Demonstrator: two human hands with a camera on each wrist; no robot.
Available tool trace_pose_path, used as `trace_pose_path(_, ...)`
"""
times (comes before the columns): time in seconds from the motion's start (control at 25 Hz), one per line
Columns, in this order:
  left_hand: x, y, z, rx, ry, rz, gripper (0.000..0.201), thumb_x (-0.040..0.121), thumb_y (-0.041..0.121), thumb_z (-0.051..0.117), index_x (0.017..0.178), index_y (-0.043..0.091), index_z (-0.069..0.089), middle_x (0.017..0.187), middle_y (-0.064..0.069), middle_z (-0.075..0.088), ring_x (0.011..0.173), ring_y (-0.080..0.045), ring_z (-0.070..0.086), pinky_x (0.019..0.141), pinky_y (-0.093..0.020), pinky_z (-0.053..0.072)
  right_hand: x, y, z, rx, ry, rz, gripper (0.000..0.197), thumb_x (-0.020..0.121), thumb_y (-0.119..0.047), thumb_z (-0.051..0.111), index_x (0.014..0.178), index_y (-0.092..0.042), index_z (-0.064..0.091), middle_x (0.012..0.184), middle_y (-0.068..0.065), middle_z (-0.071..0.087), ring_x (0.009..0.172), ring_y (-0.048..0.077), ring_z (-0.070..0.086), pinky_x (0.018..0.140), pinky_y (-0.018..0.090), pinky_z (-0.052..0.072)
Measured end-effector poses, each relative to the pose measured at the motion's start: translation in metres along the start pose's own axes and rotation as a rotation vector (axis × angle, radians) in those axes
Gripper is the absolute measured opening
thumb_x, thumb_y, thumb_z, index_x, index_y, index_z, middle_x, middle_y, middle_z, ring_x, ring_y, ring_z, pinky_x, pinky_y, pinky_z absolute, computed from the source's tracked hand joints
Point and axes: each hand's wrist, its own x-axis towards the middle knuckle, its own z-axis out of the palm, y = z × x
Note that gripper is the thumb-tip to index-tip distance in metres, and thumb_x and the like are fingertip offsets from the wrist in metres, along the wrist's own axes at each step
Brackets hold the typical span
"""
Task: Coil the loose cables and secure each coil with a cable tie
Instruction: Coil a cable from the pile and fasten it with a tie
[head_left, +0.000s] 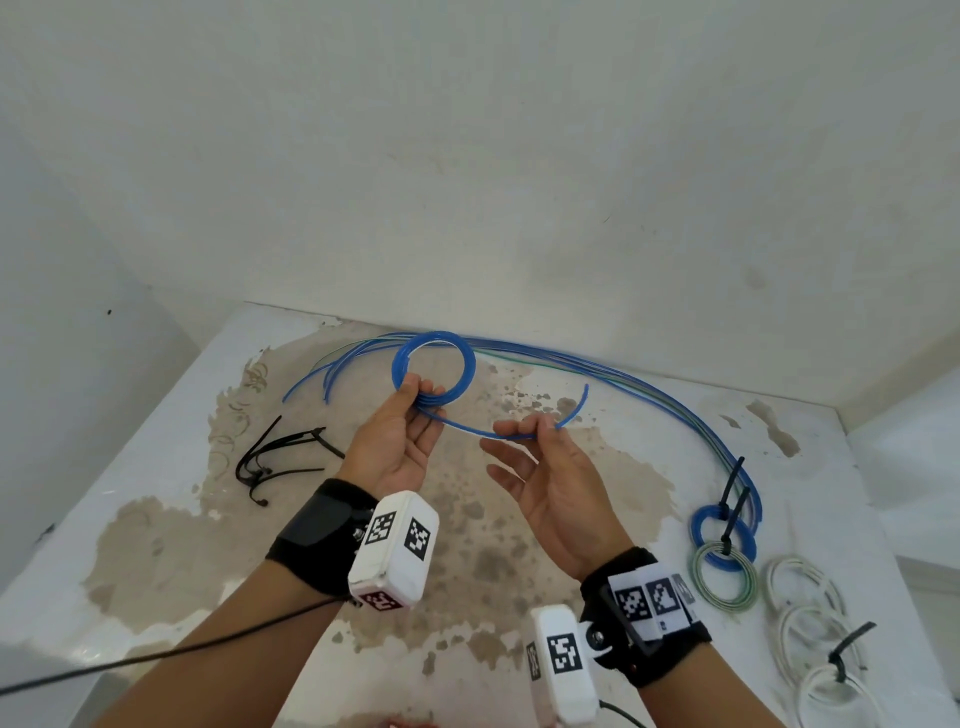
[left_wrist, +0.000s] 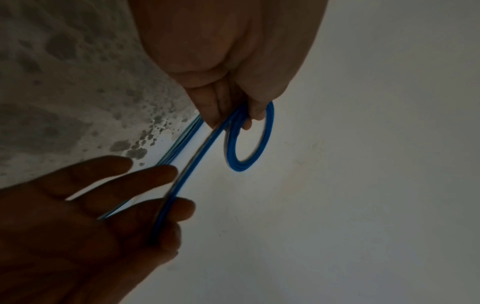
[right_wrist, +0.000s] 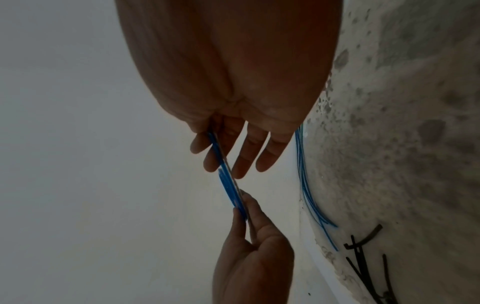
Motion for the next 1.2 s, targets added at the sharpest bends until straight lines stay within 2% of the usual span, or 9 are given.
trace_pose_path(0.08, 0.003, 0.006, 0.0, 0.047, 0.029, -0.003, 0.013, 0.099, 0.025, 0.06, 0.093, 0.016, 0.067, 0.079, 0.005, 0.073, 0.077, -0.006, 0.072, 0.068, -0.021, 0.058, -0.001, 0.001, -0.002, -0.051, -0.014, 0.002, 0.028, 0.103, -0.033, 0.039, 0.09, -0.015, 0.056, 0.102, 0.003, 0.074, 0.097, 0.022, 0.069, 0.084, 0.034, 0.051)
trace_pose_path(0.2, 0.008, 0.015, 0.001, 0.056, 0.06, 0.005, 0.011, 0.098, 0.024, 0.062, 0.094, 0.016, 0.066, 0.081, 0.004, 0.072, 0.08, -0.008, 0.072, 0.067, -0.021, 0.058, -0.001, 0.002, -0.006, -0.106, -0.026, -0.005, 0.031, 0.108, -0.027, 0.033, 0.088, -0.014, 0.053, 0.104, 0.004, 0.075, 0.101, 0.02, 0.069, 0.088, 0.033, 0.048)
trace_pose_path(0.56, 0.01, 0.022, 0.011, 0.028, 0.076, 0.0, 0.009, 0.097, 0.022, 0.065, 0.09, 0.016, 0.068, 0.076, 0.003, 0.075, 0.084, -0.01, 0.072, 0.083, -0.026, 0.056, -0.01, -0.004, -0.016, -0.053, -0.015, -0.005, 0.031, 0.109, -0.023, 0.032, 0.089, -0.012, 0.053, 0.109, 0.007, 0.074, 0.108, 0.023, 0.069, 0.092, 0.034, 0.049)
trace_pose_path(0.64, 0.009, 0.021, 0.011, 0.023, 0.071, -0.001, 0.01, 0.097, 0.022, 0.064, 0.089, 0.016, 0.067, 0.076, 0.003, 0.075, 0.084, -0.01, 0.071, 0.085, -0.026, 0.056, -0.01, -0.005, -0.017, -0.036, 0.007, 0.001, 0.031, 0.109, -0.022, 0.032, 0.089, -0.012, 0.054, 0.106, 0.007, 0.074, 0.105, 0.022, 0.07, 0.089, 0.033, 0.049)
trace_pose_path(0.8, 0.001, 0.019, 0.003, 0.144, -0.051, -0.01, 0.01, 0.097, 0.023, 0.063, 0.094, 0.017, 0.07, 0.085, 0.004, 0.076, 0.084, -0.006, 0.073, 0.086, -0.024, 0.055, 0.005, -0.017, -0.023, -0.029, 0.148, -0.047, 0.03, 0.11, -0.026, 0.035, 0.1, -0.013, 0.061, 0.086, 0.001, 0.073, 0.084, 0.019, 0.07, 0.071, 0.027, 0.047)
trace_pose_path(0.88, -0.008, 0.014, -0.001, 0.287, -0.142, -0.015, 0.011, 0.096, 0.024, 0.063, 0.096, 0.017, 0.072, 0.091, 0.003, 0.076, 0.085, -0.006, 0.073, 0.083, -0.024, 0.055, 0.019, -0.025, -0.028, -0.115, 0.243, -0.112, 0.023, 0.109, -0.026, 0.04, 0.107, -0.014, 0.06, 0.078, -0.002, 0.072, 0.07, 0.014, 0.066, 0.065, 0.026, 0.044)
trace_pose_path(0.96, -0.018, 0.01, -0.006, 0.416, -0.22, -0.02, 0.016, 0.09, 0.026, 0.066, 0.1, 0.014, 0.073, 0.095, 0.001, 0.075, 0.086, -0.008, 0.073, 0.079, -0.023, 0.057, 0.03, -0.034, -0.03, -0.278, 0.274, -0.163, 0.019, 0.108, -0.027, 0.045, 0.107, -0.013, 0.058, 0.077, -0.003, 0.073, 0.061, 0.01, 0.063, 0.063, 0.027, 0.042)
trace_pose_path(1.04, -0.024, 0.011, -0.012, 0.534, -0.281, -0.037, 0.026, 0.085, 0.029, 0.068, 0.102, 0.01, 0.074, 0.098, -0.003, 0.076, 0.088, -0.011, 0.073, 0.078, -0.022, 0.059, 0.034, -0.041, -0.029, -0.466, 0.217, -0.168, 0.021, 0.108, -0.028, 0.047, 0.116, -0.014, 0.061, 0.08, -0.005, 0.071, 0.059, 0.008, 0.06, 0.061, 0.026, 0.043)
trace_pose_path(1.2, -0.031, 0.022, -0.022, 0.782, -0.365, -0.095, 0.033, 0.083, 0.033, 0.071, 0.104, 0.008, 0.076, 0.106, -0.011, 0.076, 0.1, -0.019, 0.073, 0.087, -0.026, 0.058, 0.028, -0.047, -0.019, -0.785, 0.023, -0.153, 0.03, 0.107, -0.029, 0.05, 0.134, -0.029, 0.063, 0.073, -0.011, 0.055, 0.058, 0.003, 0.05, 0.062, 0.018, 0.046)
